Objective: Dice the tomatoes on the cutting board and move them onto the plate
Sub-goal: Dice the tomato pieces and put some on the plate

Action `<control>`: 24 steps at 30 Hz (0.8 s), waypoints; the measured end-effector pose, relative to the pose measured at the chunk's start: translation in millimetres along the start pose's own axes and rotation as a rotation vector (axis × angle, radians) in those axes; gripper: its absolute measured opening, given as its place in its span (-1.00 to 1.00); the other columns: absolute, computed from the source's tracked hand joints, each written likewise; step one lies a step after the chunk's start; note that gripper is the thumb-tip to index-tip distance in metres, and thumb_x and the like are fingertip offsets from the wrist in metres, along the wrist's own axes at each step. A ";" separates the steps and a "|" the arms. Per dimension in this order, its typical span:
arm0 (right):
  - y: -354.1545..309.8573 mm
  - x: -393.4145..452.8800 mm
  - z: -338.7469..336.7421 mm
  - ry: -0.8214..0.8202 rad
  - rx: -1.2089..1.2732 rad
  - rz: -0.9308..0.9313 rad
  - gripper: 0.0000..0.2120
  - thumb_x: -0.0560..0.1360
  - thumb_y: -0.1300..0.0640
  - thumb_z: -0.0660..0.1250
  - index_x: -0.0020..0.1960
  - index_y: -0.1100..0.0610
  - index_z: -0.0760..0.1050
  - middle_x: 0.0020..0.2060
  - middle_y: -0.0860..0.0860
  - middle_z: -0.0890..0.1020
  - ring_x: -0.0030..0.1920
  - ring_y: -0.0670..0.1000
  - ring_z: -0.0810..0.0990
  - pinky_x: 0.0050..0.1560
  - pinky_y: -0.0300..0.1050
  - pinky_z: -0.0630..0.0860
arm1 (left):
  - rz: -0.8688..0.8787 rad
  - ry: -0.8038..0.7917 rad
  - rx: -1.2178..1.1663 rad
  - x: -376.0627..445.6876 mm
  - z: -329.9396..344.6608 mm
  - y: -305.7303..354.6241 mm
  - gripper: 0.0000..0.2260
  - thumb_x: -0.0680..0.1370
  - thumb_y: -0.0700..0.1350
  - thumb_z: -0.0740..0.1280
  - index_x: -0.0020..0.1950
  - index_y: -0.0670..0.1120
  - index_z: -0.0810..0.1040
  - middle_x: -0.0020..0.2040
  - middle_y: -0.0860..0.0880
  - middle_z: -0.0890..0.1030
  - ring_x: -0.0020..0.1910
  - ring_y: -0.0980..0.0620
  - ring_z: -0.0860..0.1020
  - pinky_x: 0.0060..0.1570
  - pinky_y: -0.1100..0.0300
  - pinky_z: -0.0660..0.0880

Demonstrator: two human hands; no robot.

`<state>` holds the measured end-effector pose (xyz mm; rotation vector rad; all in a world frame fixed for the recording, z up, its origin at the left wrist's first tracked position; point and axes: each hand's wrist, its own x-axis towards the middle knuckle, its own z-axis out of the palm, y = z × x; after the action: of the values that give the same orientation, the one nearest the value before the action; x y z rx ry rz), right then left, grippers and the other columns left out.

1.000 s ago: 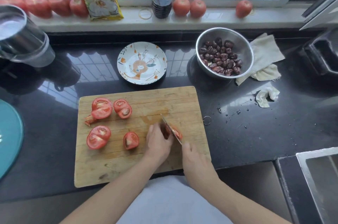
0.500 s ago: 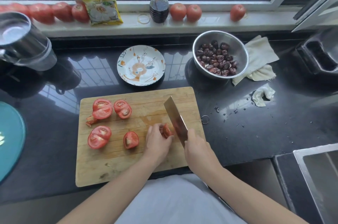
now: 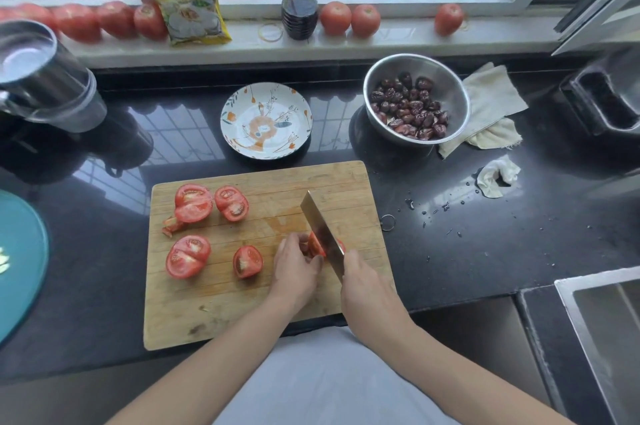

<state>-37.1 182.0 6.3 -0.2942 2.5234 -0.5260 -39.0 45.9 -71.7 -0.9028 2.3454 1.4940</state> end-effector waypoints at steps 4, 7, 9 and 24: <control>-4.7 -0.2 -1.8 0.003 -0.018 -0.003 -0.77 0.55 0.33 0.03 0.04 0.01 0.17 -0.11 0.03 0.51 -0.09 0.22 0.51 -0.12 0.15 0.47 | -0.008 -0.014 0.018 3.4 -1.0 -0.1 -0.65 0.57 -0.19 0.47 0.32 -0.04 0.50 0.18 0.01 0.53 -0.04 0.13 0.57 0.11 0.12 0.54; -9.2 3.7 -2.7 -0.007 -0.050 0.012 -0.76 0.54 0.33 0.05 0.13 0.06 0.20 -0.03 0.06 0.52 0.00 0.23 0.53 -0.10 0.11 0.44 | 0.001 -0.017 0.038 7.1 -0.6 0.6 -0.70 0.55 -0.19 0.49 0.24 -0.01 0.53 0.16 -0.01 0.55 0.09 -0.01 0.58 0.17 0.07 0.54; -9.4 7.7 -1.8 -0.019 -0.035 0.020 -0.75 0.53 0.34 0.05 0.13 0.06 0.20 -0.05 0.05 0.49 -0.01 0.23 0.52 -0.10 0.11 0.43 | 0.006 -0.014 0.047 8.3 0.0 0.2 -0.73 0.54 -0.22 0.48 0.18 -0.01 0.53 0.13 -0.03 0.56 0.10 -0.02 0.57 0.13 0.12 0.50; 10.7 -21.6 -8.3 -0.074 -0.106 -0.017 -0.73 0.50 0.39 0.01 -0.05 0.02 0.11 -0.29 -0.09 0.31 -0.32 0.07 0.31 -0.25 0.00 0.28 | 0.029 0.006 0.089 6.6 3.9 -3.9 -0.75 0.58 -0.17 0.45 0.23 -0.02 0.54 0.15 0.02 0.52 0.16 -0.02 0.55 0.24 -0.03 0.53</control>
<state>-24.8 200.8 18.2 -0.3673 2.4831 -0.3816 -42.4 45.7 -79.6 -0.8569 2.4179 1.3873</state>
